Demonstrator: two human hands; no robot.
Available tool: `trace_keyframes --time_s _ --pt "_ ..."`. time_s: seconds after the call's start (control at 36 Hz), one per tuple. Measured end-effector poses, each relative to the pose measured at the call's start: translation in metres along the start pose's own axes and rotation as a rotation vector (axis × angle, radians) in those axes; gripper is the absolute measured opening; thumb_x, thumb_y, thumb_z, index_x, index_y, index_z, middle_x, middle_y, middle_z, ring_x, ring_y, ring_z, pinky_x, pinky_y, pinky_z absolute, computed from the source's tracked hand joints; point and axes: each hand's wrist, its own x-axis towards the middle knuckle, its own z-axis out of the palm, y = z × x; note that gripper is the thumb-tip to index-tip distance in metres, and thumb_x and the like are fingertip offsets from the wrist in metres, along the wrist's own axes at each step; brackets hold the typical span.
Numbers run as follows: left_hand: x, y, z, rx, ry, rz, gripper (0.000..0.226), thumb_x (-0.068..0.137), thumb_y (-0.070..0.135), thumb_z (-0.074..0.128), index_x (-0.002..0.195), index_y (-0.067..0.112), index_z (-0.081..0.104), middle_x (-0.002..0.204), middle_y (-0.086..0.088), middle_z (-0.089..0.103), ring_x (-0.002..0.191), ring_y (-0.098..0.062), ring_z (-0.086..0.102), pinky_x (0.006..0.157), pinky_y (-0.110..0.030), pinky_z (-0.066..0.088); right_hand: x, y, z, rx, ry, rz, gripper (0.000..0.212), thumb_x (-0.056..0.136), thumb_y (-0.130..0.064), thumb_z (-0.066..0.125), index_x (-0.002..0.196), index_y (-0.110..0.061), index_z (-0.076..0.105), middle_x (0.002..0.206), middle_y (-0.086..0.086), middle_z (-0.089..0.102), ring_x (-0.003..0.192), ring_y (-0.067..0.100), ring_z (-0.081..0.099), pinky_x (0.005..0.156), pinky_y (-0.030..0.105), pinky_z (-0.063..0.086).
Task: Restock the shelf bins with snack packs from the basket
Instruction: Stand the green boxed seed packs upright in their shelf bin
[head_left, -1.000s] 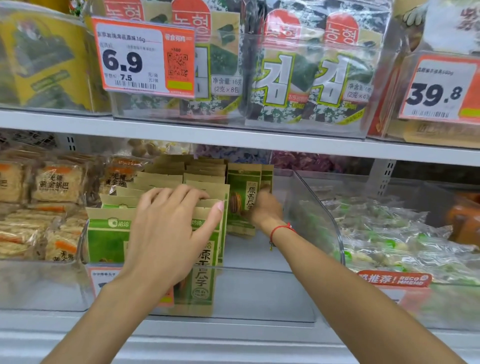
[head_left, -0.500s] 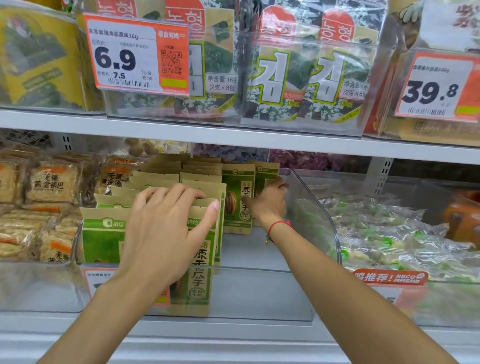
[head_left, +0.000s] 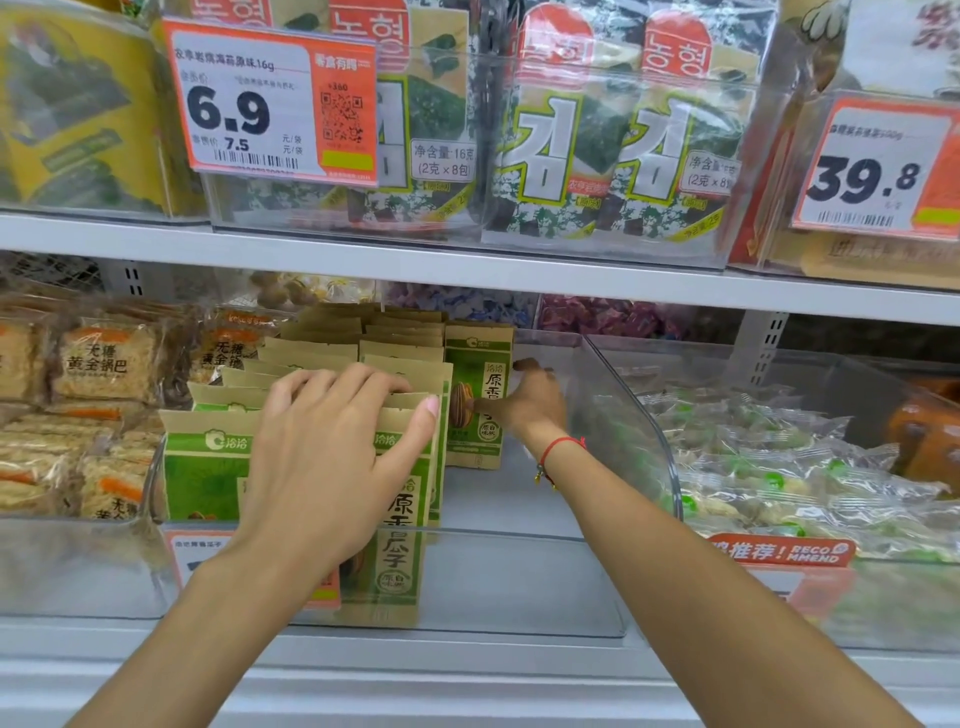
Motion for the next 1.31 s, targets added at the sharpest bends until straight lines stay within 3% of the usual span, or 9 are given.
trace_keyframes --time_s 0.06,0.14,0.47,0.58,0.81,1.11,1.22,1.31 --pt "0.0 0.0 0.0 0.001 -0.005 0.001 0.054 0.094 0.059 0.021 0.105 0.029 0.065 0.102 0.012 0.065 0.097 -0.013 0.058 0.096 -0.029 0.025 -0.002 0.0 -0.002 -0.056 0.064 -0.028 0.07 0.069 -0.042 0.082 0.123 -0.013 0.047 0.122 0.01 0.054 0.111 0.032 0.056 0.087 0.04 0.051" --pt "0.0 0.0 0.0 0.004 -0.007 0.0 0.053 0.094 0.059 0.021 0.105 0.03 0.064 0.102 0.013 0.065 0.097 -0.013 0.058 0.096 -0.029 0.024 -0.004 -0.003 0.0 -0.042 0.024 -0.081 0.06 0.072 -0.035 0.082 0.115 -0.011 0.047 0.114 0.011 0.063 0.102 0.032 0.061 0.081 0.043 0.054" --pt "-0.001 0.001 -0.001 0.002 0.002 0.007 0.056 0.094 0.059 0.02 0.105 0.028 0.065 0.102 0.012 0.065 0.097 -0.014 0.058 0.095 -0.03 0.026 -0.011 -0.004 0.003 -0.169 0.041 -0.139 0.05 0.083 -0.033 0.072 0.113 -0.007 0.043 0.111 0.015 0.062 0.103 0.036 0.06 0.078 0.04 0.049" --pt "-0.001 0.001 -0.001 0.005 0.002 0.012 0.056 0.094 0.059 0.019 0.107 0.028 0.064 0.104 0.012 0.065 0.098 -0.013 0.057 0.095 -0.029 0.025 -0.011 -0.003 0.002 -0.109 0.022 -0.122 0.052 0.08 -0.036 0.074 0.112 -0.008 0.042 0.109 0.014 0.063 0.101 0.035 0.061 0.08 0.044 0.053" --pt "0.0 0.001 -0.002 0.008 -0.002 0.017 0.057 0.094 0.059 0.018 0.109 0.029 0.063 0.106 0.012 0.065 0.099 -0.013 0.057 0.096 -0.029 0.024 -0.012 0.0 -0.002 -0.092 -0.028 -0.075 0.057 0.079 -0.036 0.075 0.116 -0.008 0.043 0.114 0.013 0.062 0.102 0.033 0.06 0.078 0.038 0.052" --pt "-0.001 0.003 -0.003 0.002 0.006 0.01 0.055 0.094 0.057 0.021 0.11 0.026 0.063 0.108 0.009 0.065 0.1 -0.014 0.057 0.095 -0.031 0.027 -0.022 -0.006 -0.021 -0.202 -0.156 0.019 0.081 0.079 -0.041 0.073 0.137 -0.006 0.03 0.118 0.012 0.061 0.104 0.031 0.063 0.074 0.035 0.05" --pt "-0.001 0.004 -0.006 -0.031 0.032 0.029 0.049 0.094 0.053 0.028 0.113 0.024 0.061 0.112 0.008 0.063 0.107 -0.013 0.054 0.097 -0.029 0.024 -0.038 -0.009 -0.041 -0.249 -0.133 -0.059 0.069 0.085 -0.033 0.068 0.138 -0.007 0.032 0.124 0.011 0.056 0.111 0.03 0.056 0.075 0.032 0.045" --pt "-0.002 0.007 -0.012 -0.037 0.063 0.068 0.039 0.094 0.047 0.036 0.112 0.024 0.061 0.114 0.009 0.061 0.109 -0.013 0.053 0.1 -0.029 0.024 -0.061 -0.013 -0.055 -0.252 -0.145 -0.162 0.053 0.085 -0.033 0.065 0.13 -0.014 0.044 0.118 0.009 0.059 0.108 0.029 0.058 0.077 0.031 0.046"
